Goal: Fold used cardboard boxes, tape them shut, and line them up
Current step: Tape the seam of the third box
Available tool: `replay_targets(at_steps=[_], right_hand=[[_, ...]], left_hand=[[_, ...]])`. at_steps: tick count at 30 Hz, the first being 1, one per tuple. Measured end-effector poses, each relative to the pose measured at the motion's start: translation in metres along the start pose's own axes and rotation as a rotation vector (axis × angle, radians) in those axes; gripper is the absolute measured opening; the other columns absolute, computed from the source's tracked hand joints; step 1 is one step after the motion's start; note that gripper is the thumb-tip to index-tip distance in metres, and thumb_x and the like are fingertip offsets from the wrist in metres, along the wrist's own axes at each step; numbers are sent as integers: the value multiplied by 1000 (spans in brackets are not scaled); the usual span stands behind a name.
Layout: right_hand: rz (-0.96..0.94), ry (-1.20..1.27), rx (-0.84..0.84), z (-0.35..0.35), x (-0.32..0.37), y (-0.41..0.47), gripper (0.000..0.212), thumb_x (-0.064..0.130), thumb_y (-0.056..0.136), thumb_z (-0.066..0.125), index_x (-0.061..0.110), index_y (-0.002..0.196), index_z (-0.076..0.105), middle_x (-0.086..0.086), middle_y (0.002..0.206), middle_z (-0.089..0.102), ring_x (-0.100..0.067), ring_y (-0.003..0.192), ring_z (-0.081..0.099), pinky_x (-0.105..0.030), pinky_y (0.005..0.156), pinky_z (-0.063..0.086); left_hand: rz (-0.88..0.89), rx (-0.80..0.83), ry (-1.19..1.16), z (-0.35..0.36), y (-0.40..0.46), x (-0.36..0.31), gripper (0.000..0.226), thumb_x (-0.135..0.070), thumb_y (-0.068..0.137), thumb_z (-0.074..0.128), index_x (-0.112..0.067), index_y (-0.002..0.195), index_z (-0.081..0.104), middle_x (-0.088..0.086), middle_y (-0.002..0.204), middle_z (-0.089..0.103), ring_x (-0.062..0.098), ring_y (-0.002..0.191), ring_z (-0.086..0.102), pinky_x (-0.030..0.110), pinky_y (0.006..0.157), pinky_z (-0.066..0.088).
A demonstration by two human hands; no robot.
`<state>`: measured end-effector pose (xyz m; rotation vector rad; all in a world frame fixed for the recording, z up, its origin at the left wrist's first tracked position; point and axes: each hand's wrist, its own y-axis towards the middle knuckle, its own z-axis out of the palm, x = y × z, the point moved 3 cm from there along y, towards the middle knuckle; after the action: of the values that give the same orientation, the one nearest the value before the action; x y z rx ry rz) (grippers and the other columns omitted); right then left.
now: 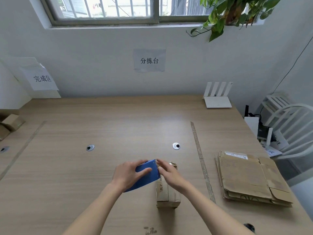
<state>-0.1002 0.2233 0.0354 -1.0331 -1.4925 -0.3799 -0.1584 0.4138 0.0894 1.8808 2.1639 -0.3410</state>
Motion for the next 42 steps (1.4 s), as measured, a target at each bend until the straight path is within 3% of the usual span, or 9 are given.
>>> replay_targets(at_steps=[3, 7, 10, 14, 19, 25, 27, 32, 42], right_hand=[[46, 254, 29, -1, 21, -5, 34, 18, 107, 43, 26, 135, 60, -4, 126, 70, -18, 119, 65, -34, 102, 53], [22, 344, 3, -5, 38, -14, 30, 20, 106, 50, 13, 132, 64, -15, 120, 72, -29, 116, 67, -42, 103, 53], [1, 369, -72, -3, 50, -22, 26, 21, 101, 62, 10, 122, 70, -13, 114, 74, -28, 110, 70, -42, 98, 56], [3, 367, -177, 4, 63, -36, 21, 17, 95, 71, 0, 107, 74, -15, 99, 77, -20, 87, 74, -28, 76, 59], [38, 329, -300, 12, 62, -53, 25, 20, 92, 74, -3, 101, 71, -16, 93, 75, -19, 81, 73, -28, 71, 59], [106, 325, -533, -27, 22, -96, 11, 10, 96, 67, 2, 90, 64, -12, 81, 66, -19, 72, 66, -28, 63, 57], [143, 300, -508, -39, 0, -118, 12, 9, 95, 68, -2, 95, 64, -14, 83, 66, -18, 72, 66, -28, 64, 57], [236, 392, -581, -28, -35, -131, 15, 11, 94, 70, -1, 89, 64, -15, 78, 63, -21, 67, 65, -29, 62, 59], [341, 431, -686, -16, -83, -135, 20, 14, 91, 74, -2, 88, 64, -12, 70, 64, -20, 60, 62, -27, 56, 57]], left_hand=[[41, -41, -43, -17, 0, -2, 73, -87, 73, 24, -53, 129, 56, -20, 104, 72, 6, 81, 65, 22, 63, 45], [102, -71, -85, -41, -2, -1, 72, -85, 74, 27, -51, 130, 57, -21, 105, 72, 3, 78, 62, 17, 59, 39], [143, -71, -106, -52, -6, -1, 70, -85, 75, 29, -52, 129, 58, -22, 104, 72, 3, 79, 62, 16, 60, 39], [166, -65, -117, -61, -13, 0, 64, -83, 76, 33, -53, 127, 58, -22, 101, 72, 4, 79, 62, 18, 61, 40], [246, -21, -39, -60, -23, -6, 60, -82, 80, 34, -54, 127, 56, -21, 101, 71, 4, 77, 61, 22, 63, 44], [289, 85, 164, -57, -35, 33, 74, -85, 73, 20, -50, 127, 56, -15, 102, 72, 9, 82, 63, 28, 64, 44], [266, 113, 178, -53, -43, 53, 78, -86, 70, 19, -49, 126, 59, -15, 103, 72, 10, 85, 64, 27, 66, 43], [251, 173, 123, -37, -55, 34, 53, -76, 87, 42, -46, 125, 63, -18, 108, 70, 3, 80, 54, 21, 59, 35], [186, 196, 102, -4, -65, 37, 47, -75, 88, 45, -47, 121, 65, -20, 106, 71, 5, 84, 61, 24, 62, 41]])
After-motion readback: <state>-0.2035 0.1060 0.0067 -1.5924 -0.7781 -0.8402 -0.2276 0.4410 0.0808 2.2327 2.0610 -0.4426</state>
